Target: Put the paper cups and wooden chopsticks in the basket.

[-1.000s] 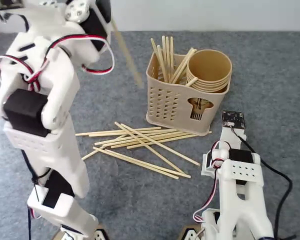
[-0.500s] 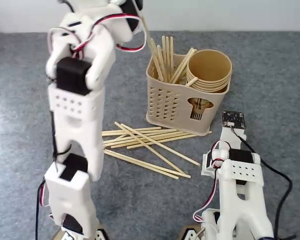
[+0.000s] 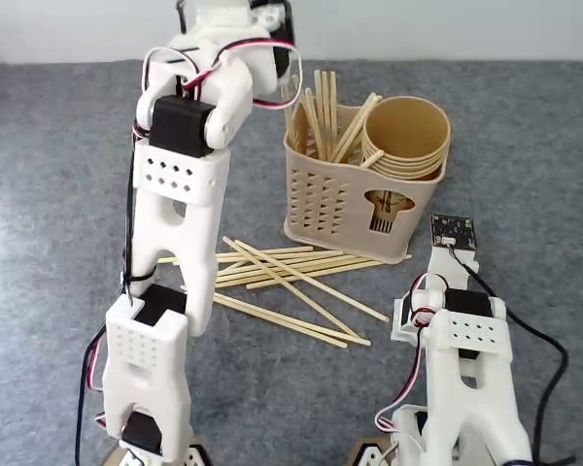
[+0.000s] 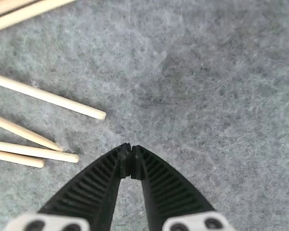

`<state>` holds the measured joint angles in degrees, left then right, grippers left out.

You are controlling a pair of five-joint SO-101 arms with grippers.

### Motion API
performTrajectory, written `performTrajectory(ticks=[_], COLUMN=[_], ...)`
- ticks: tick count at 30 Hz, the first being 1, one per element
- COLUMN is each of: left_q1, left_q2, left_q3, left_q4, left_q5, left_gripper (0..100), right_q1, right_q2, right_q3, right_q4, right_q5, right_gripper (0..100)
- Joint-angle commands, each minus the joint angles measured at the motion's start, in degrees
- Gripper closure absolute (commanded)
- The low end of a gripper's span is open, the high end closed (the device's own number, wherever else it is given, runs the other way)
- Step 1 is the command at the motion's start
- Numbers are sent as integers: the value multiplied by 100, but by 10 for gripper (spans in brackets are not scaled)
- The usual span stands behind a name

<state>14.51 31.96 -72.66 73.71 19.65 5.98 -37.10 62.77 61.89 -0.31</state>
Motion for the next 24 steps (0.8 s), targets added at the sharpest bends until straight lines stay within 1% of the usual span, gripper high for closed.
performTrajectory(ticks=[1, 3, 7, 8, 11, 16, 20, 22, 24], left_q1=[35, 26, 26, 26, 105, 158, -281, -299, -273], left_q2=[-264, -422, -774, -870, -1108, -1398, -1723, -2004, -2391], left_q3=[-48, -48, -48, -48, -48, 4, 743, 1314, 2018], left_q4=[457, 668, 993, 1064, 1468, 2725, 2708, 2699, 2699], left_q5=[-114, -123, -158, -264, -914, -1855, -2356, -2699, -2857], left_gripper=[828, 792, 788, 788, 790, 790, 791, 791, 791], right_q1=[31, 31, 31, 31, 31, 31, 31, 31, 31], right_q2=[-145, -145, -145, -145, -145, -145, -145, -145, -145], right_q3=[-35, -35, -35, -35, -35, -35, -35, -35, -35], right_q4=[-84, -84, -84, -84, -84, -84, -84, -84, -84], right_q5=[62, 62, 62, 62, 62, 62, 62, 62, 62], right_gripper=[984, 984, 985, 985, 986, 987, 987, 987, 987])
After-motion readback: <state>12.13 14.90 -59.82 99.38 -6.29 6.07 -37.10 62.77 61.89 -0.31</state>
